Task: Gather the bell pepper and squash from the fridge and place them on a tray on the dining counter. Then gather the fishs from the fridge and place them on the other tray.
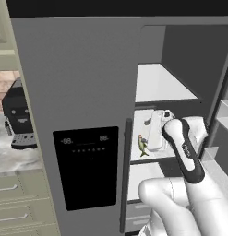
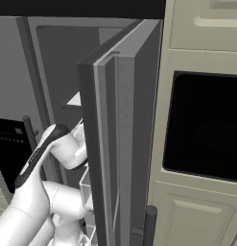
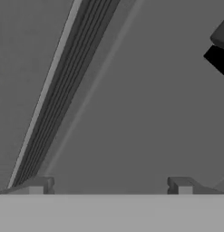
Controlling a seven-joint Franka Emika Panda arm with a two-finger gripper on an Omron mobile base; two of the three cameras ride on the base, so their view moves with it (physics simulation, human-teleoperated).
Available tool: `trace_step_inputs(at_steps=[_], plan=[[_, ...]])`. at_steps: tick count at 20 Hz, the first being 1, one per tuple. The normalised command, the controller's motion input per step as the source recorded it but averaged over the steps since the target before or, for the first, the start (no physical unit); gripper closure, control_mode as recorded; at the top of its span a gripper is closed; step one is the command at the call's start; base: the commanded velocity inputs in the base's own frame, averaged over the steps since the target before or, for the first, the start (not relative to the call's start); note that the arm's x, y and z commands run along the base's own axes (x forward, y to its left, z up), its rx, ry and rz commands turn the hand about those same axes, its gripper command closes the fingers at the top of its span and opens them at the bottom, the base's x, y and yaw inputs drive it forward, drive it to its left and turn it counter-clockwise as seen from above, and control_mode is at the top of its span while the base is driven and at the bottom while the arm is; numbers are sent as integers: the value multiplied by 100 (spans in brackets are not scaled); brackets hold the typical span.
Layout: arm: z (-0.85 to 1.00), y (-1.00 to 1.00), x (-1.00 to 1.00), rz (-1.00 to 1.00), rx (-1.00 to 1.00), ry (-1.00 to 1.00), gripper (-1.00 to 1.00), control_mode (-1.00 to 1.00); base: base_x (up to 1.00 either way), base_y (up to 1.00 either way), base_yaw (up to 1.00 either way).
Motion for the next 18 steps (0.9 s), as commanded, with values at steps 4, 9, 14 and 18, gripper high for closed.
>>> trace_step_inputs(at_steps=[4, 9, 14, 18], plan=[[52, -23, -45, -30, -11, 41, -100, -100, 0, 0, 0], [8, -62, -42, -33, -4, 58, -100, -100, 0, 0, 0], [-2, -43, 8, -45, -20, 61, -100, -100, 0, 0, 0], [-12, -9, 7, -52, -9, 30, -100, -100, 0, 0, 0]])
